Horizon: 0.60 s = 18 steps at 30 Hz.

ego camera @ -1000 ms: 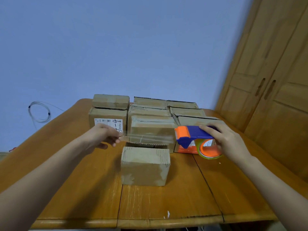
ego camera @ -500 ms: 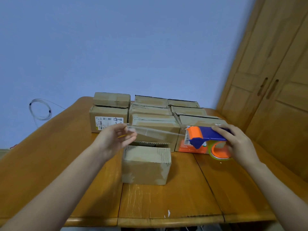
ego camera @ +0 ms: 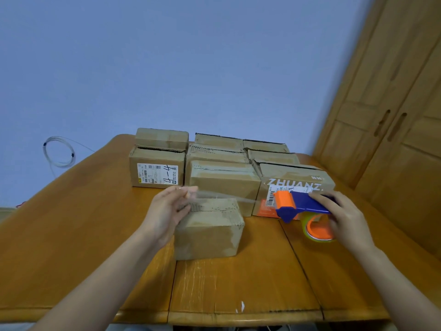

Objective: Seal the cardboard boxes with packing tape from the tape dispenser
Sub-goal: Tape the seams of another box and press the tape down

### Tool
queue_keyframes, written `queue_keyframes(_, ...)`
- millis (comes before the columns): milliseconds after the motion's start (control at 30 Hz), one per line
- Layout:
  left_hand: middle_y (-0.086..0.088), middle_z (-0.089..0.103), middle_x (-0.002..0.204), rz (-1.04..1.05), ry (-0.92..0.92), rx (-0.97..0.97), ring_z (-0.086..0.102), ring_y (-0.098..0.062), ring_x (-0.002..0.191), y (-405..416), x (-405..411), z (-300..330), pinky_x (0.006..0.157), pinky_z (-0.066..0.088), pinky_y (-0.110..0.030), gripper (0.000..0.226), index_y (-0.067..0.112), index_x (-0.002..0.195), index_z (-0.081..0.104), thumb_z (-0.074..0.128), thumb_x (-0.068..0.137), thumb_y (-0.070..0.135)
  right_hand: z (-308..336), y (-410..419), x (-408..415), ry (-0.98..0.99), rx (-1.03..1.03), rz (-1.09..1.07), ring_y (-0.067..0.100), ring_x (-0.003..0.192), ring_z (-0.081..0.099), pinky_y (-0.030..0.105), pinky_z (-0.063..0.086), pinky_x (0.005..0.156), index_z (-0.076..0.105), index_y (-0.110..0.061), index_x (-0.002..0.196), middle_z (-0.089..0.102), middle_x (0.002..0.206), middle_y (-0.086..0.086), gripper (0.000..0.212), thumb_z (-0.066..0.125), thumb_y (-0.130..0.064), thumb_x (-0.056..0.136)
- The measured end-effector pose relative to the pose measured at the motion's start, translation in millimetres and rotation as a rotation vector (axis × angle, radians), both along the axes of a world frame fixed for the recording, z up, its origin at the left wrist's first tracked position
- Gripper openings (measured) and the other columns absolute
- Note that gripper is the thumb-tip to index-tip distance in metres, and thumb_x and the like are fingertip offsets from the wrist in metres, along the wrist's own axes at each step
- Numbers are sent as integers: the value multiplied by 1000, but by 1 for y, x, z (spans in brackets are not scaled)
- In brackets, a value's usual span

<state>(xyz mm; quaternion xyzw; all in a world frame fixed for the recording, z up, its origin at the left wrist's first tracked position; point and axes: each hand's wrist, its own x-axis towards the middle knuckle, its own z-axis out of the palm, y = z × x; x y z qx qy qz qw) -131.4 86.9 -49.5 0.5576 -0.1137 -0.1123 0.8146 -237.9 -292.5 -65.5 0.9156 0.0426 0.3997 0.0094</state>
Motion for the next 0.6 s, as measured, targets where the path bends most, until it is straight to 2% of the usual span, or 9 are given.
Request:
queue_keyframes(100,-9,69,115,27,16,-23,57,-25,119,1,6,-2,107,39,-49,24,6,78,55,45,98,13,-9,5,2,18,1,27,33,106,54,44,56,68,53,-18,126,60,115,17,77,73,20,62)
queue_keyframes(167,-9,69,112,36,34,-56,56,-26,119,2,7,-2,105,40,-52,27,7,75,54,43,99,13,-9,8,6,8,3,45,27,106,49,42,56,66,49,-19,126,60,113,18,80,73,21,61)
queue_keyframes(267,-10,67,107,32,46,-88,57,-29,118,3,8,0,101,44,-53,30,7,75,57,41,99,13,-7,12,16,-22,15,51,25,104,47,42,55,67,54,-15,125,61,110,19,78,73,23,60)
queue_keyframes(433,-4,69,90,62,111,-222,59,-27,109,4,10,-1,91,49,-54,27,8,79,56,39,100,12,-4,15,32,25,15,50,34,102,58,41,57,65,53,-18,127,60,113,16,78,76,19,62)
queue_keyframes(533,0,70,80,74,158,-322,59,-26,110,5,8,-3,90,48,-58,27,9,72,49,38,97,8,-4,19,44,28,28,63,25,105,50,38,56,65,58,-15,125,60,113,14,75,75,20,62)
queue_keyframes(600,-1,68,78,72,201,-387,59,-23,108,5,5,-2,89,48,-59,33,9,67,53,36,94,6,-5,21,52,19,35,83,22,103,47,36,54,66,61,-13,123,61,111,14,72,72,23,61)
